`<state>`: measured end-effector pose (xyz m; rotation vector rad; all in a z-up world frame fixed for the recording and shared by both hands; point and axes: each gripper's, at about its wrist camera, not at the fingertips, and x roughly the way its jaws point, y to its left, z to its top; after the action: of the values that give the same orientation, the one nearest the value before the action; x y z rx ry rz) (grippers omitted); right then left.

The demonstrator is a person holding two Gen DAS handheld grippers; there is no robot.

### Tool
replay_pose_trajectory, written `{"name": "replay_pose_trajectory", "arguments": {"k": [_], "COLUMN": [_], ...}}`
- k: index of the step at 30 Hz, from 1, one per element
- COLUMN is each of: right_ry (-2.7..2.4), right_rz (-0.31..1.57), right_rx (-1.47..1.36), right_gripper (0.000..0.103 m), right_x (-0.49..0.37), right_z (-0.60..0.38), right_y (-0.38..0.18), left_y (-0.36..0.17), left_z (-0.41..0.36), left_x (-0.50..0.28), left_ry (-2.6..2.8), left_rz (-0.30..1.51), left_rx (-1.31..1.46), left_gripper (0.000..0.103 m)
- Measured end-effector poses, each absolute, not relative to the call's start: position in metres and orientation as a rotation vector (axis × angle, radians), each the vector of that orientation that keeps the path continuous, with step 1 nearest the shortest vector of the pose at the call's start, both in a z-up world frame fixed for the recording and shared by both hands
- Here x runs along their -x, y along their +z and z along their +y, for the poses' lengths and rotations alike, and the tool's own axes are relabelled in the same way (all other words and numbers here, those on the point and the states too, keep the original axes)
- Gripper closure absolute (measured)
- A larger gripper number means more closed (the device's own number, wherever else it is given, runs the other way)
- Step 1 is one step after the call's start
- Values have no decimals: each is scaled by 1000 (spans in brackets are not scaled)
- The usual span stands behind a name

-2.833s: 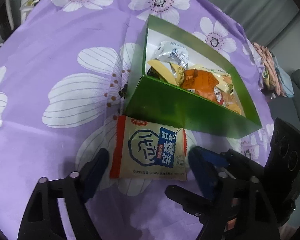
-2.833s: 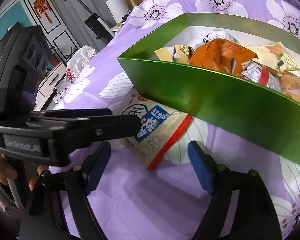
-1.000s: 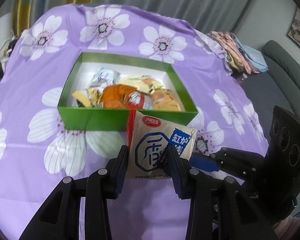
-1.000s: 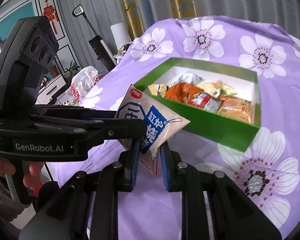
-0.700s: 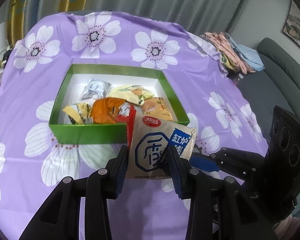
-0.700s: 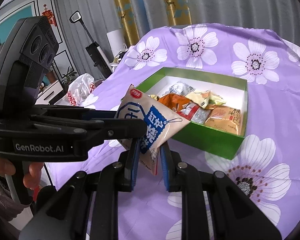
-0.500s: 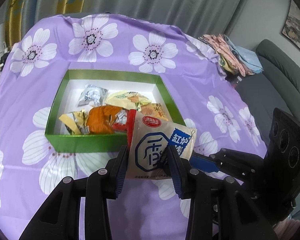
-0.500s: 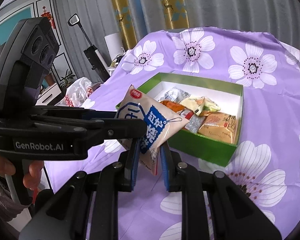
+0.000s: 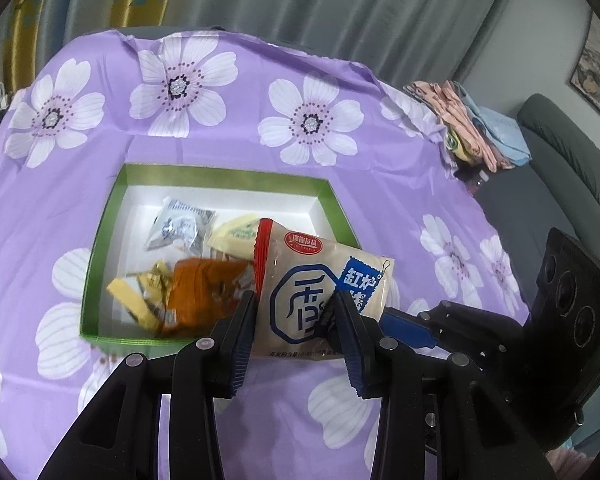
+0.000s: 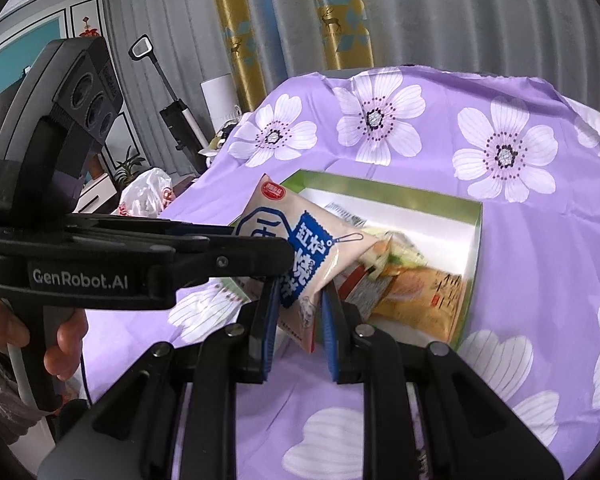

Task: Organize snacks
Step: 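Carry the biscuit packet over the green box and lower it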

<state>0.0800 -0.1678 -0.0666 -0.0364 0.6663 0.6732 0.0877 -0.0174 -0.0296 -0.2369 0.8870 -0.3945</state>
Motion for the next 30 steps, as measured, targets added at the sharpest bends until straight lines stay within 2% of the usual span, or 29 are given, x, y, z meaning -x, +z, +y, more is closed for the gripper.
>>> {"name": "replay_pose_trajectory", "arguments": {"k": [10, 30], "right_ry": [653, 631], "right_rz": [673, 833], "right_rx": [33, -2], "right_gripper": [82, 82], "right_x": [-129, -165], "right_z": [-171, -161], "right_y": [-62, -107], "left_y": [-29, -87], "left_z": [-17, -8], "left_x": [-138, -177], "left_ry": [-410, -393], "left_rz": [906, 1046], "left_rx": [279, 373], "left_gripper": [63, 63]}}
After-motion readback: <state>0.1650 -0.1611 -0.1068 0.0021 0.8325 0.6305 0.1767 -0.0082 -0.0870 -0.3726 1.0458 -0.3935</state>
